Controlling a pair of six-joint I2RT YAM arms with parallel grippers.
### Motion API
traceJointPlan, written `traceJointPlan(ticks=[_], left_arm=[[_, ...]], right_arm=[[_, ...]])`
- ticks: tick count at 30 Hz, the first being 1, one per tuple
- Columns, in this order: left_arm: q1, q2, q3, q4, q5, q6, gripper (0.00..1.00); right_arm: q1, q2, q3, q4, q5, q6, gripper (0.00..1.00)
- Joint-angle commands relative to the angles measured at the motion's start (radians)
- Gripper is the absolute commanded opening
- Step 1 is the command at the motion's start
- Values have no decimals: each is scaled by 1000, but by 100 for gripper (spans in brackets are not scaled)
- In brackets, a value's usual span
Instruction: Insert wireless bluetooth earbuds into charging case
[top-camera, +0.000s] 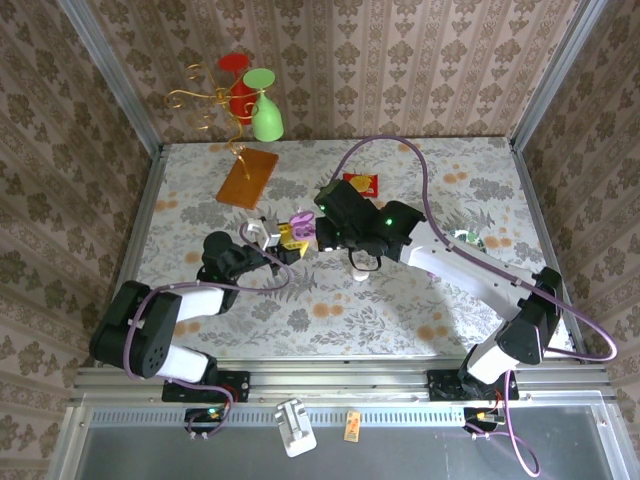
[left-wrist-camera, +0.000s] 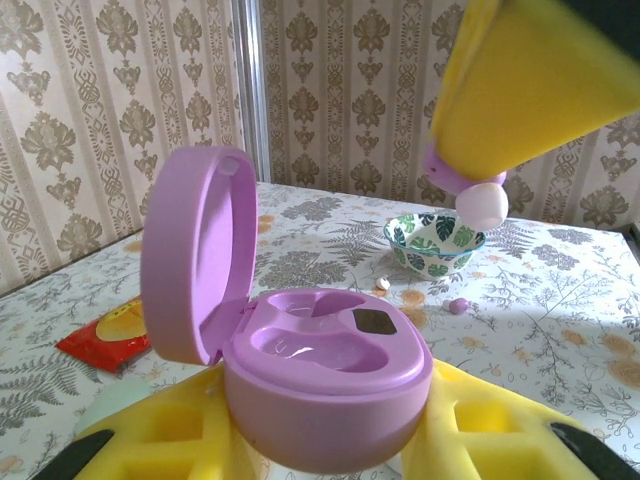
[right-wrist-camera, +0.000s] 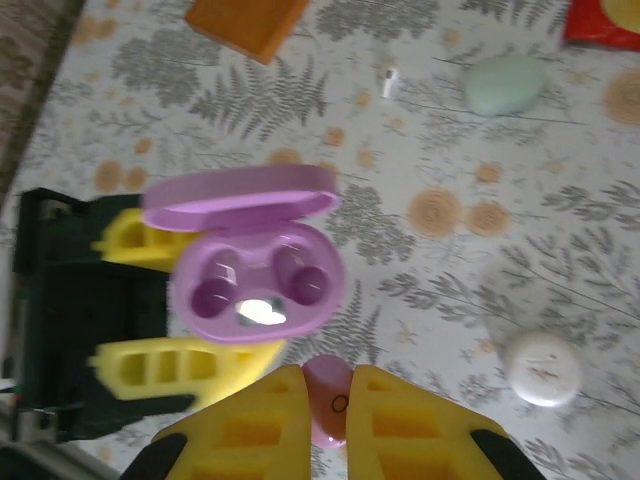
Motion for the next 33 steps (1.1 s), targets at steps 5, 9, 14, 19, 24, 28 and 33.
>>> traceJointPlan(ticks=[5, 9, 14, 19, 24, 28, 33], left_arm=[[-18, 2, 30, 63, -6, 14, 26], [-22, 7, 30, 61, -5, 16, 26], [-23, 7, 32, 65, -5, 10, 26], [-23, 2, 36, 63, -8, 12, 26], [-23, 2, 40, 62, -17, 8, 25], [-22, 3, 45, 56, -18, 8, 25], [-23, 9, 51, 48, -18, 12, 25]], right_arm=[[2, 61, 88, 74, -74, -39, 13], [1, 87, 106, 75, -81, -48, 13], [0, 118, 118, 71, -94, -53, 13], [0, 130, 119, 63, -91, -62, 13], [0, 140, 119, 51, -94, -75, 13], [0, 146, 117, 46, -109, -85, 13], [4, 154, 128, 38, -125, -102, 14]])
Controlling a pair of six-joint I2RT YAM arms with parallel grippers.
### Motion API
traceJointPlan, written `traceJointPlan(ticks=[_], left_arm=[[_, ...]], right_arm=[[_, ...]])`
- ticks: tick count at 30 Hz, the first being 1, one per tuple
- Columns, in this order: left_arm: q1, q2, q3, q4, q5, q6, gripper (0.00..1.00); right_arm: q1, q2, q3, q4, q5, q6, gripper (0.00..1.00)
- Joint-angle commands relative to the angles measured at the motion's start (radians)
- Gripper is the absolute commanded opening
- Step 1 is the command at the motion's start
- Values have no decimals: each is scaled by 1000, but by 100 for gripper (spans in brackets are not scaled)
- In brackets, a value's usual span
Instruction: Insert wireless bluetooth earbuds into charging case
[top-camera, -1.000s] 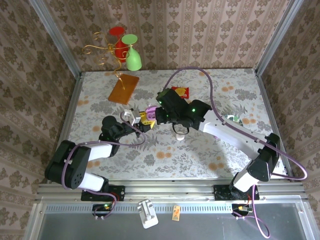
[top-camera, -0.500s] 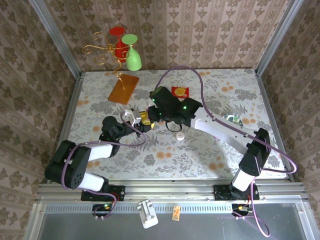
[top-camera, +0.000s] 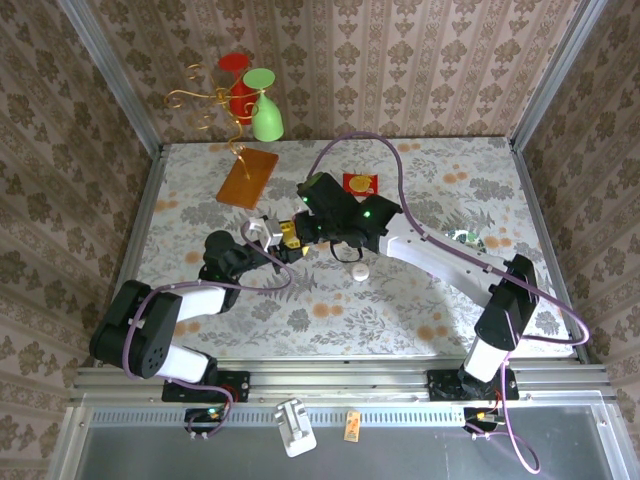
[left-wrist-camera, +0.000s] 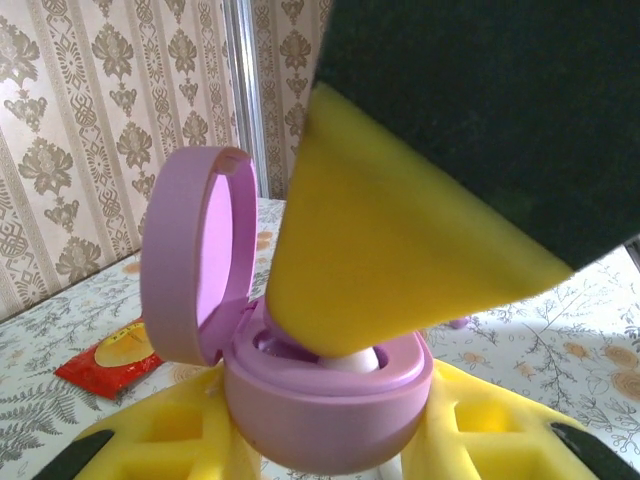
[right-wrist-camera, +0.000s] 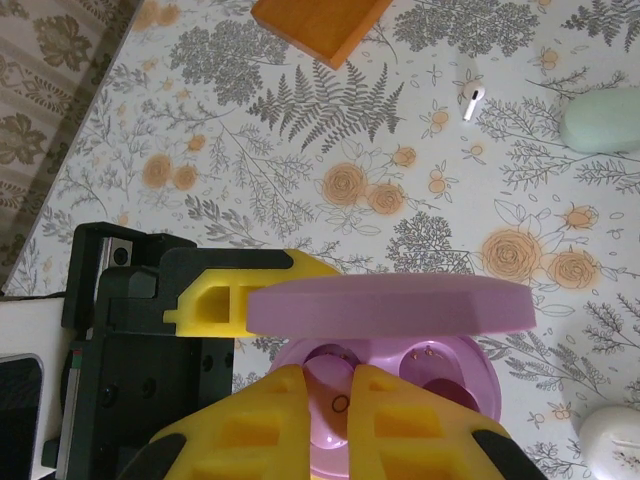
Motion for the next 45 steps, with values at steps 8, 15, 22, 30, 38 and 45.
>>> traceJointPlan(ticks=[8, 15, 22, 30, 38, 45], left_arm=[[-2, 11, 41, 23, -3, 12, 25], [0, 17, 36, 27, -4, 14, 25], [6, 11, 28, 32, -1, 11, 25], [7, 8, 21, 46, 12, 13, 25], [31, -23, 4, 35, 27, 13, 25], [32, -61, 5, -8, 38, 18, 25]], right_arm=[[10, 14, 46, -20, -58, -38, 24], [5, -35, 6, 23, -63, -34, 31], [-10, -104, -86, 77, -57, -22, 47], [-37, -196, -209, 154, -54, -22, 48], [-183, -480, -585, 263, -45, 65, 49], [-388, -590, -796, 130, 49, 111, 54]])
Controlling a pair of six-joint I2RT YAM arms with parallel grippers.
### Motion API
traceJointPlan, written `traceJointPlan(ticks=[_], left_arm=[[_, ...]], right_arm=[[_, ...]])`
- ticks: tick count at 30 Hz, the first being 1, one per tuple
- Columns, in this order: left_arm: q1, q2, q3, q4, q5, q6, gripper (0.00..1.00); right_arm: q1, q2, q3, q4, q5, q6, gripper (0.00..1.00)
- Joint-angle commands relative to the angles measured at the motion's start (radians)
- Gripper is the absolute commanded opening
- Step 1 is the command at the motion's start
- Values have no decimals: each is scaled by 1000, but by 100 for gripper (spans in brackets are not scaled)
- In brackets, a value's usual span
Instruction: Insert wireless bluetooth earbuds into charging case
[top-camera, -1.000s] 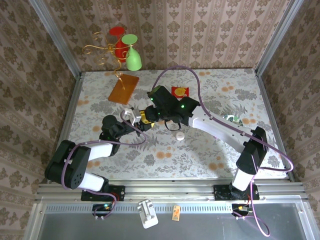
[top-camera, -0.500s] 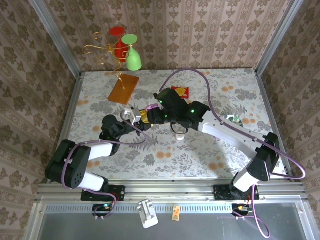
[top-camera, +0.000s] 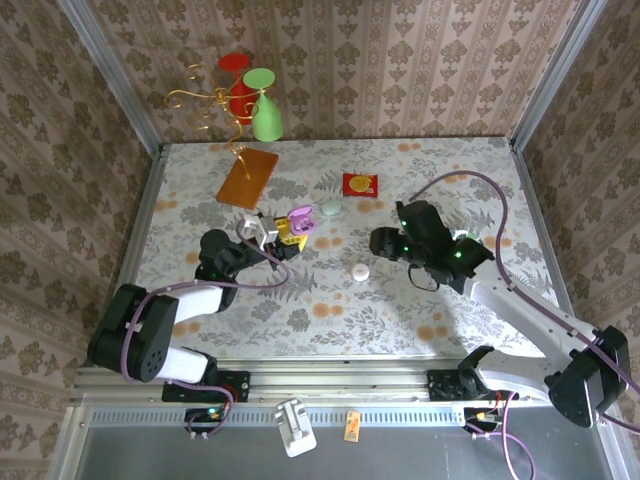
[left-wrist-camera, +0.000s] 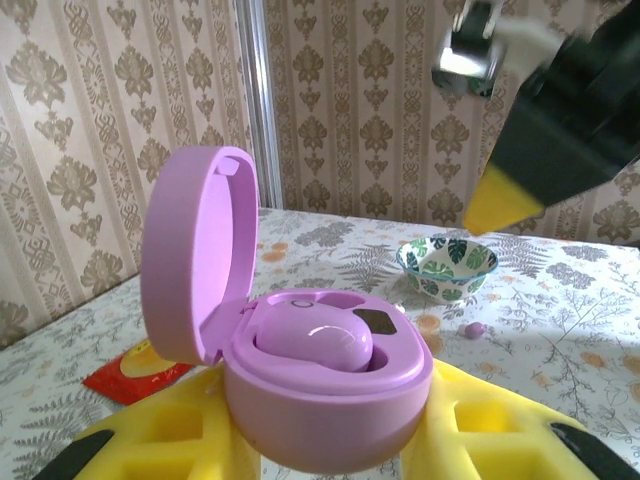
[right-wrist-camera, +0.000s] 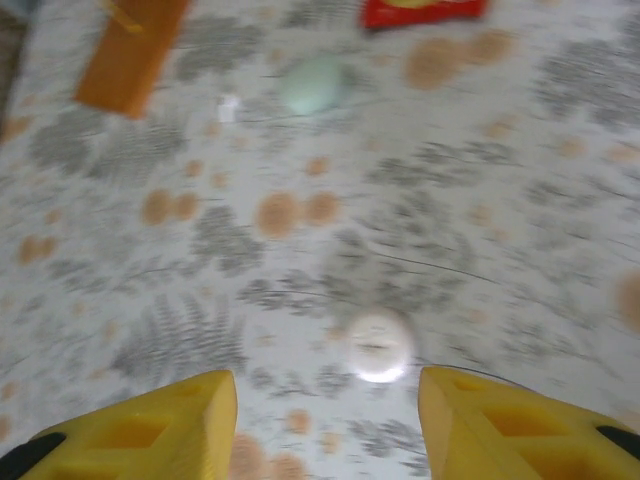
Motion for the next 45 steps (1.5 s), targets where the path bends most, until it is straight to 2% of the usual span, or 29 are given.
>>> traceJointPlan(ticks=[1, 6, 9, 19, 28, 41, 45], left_arm=[[2, -33, 1, -12, 32, 18, 25], [-3, -57, 6, -47, 29, 30, 25], [-9, -70, 8, -67, 27, 37, 25], [-11, -94, 6, -103, 21, 52, 25], [-10, -112, 3, -134, 17, 71, 25], [-4, -129, 3, -152, 15, 82, 25], [-3, -139, -1, -159, 13, 84, 26]], right_arm=[[-83, -12, -64, -107, 80, 36, 54], [-200, 28, -161, -87, 110, 42, 56], [-224, 78, -196, -35, 111, 29, 57], [-237, 291, -163, 22, 183, -29, 59], [-260, 387, -121, 44, 189, -47, 58], [-264, 436, -104, 34, 180, -44, 28], [-263, 424, -108, 46, 150, -56, 26]])
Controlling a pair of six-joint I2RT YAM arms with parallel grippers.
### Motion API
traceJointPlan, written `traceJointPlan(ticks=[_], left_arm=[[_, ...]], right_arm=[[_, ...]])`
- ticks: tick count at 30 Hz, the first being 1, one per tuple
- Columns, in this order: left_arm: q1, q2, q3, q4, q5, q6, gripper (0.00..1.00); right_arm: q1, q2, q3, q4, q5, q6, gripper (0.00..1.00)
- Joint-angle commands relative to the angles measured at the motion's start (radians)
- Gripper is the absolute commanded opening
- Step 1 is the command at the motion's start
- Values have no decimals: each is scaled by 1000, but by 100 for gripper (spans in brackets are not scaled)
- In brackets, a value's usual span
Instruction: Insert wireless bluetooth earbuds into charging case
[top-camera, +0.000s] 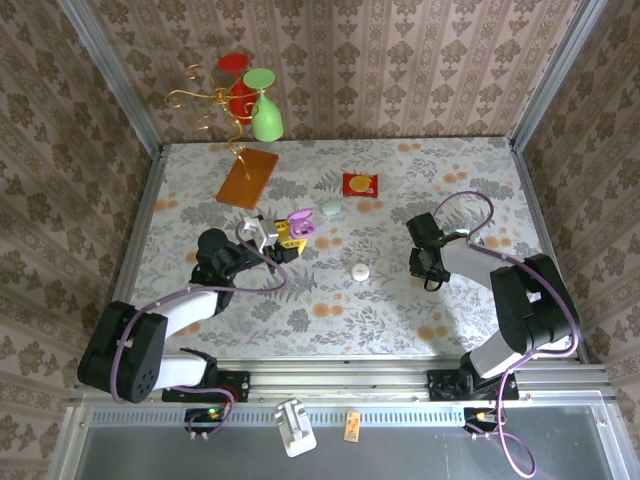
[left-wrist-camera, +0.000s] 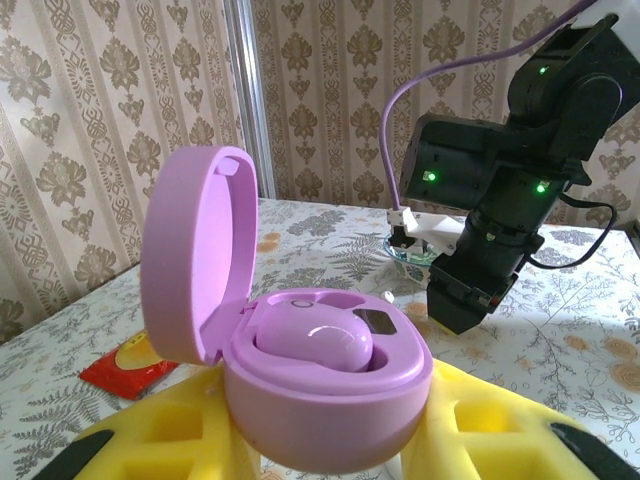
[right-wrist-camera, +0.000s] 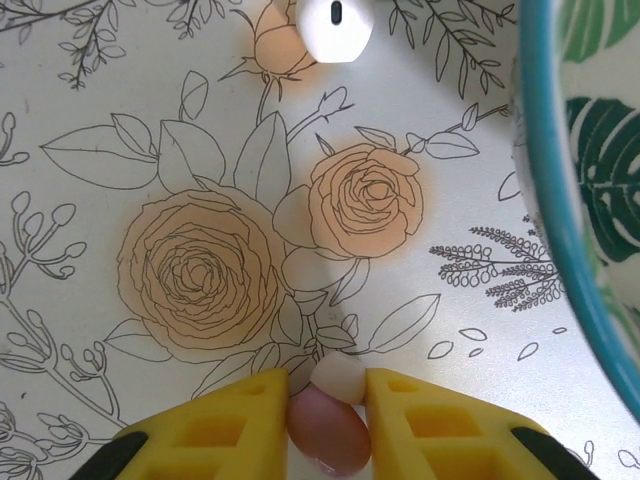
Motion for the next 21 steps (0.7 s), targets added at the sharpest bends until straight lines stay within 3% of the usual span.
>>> traceJointPlan(ticks=[1, 8, 21], left_arm=[[2, -32, -1, 7, 5, 27, 25], [4, -55, -9, -22, -4, 39, 26], [10, -67, -8, -52, -13, 53, 26]], right_arm=[[-3, -5, 18, 10, -14, -15, 26], [71, -36, 31, -13, -58, -58, 27], [356, -70, 7, -57, -138, 55, 28]])
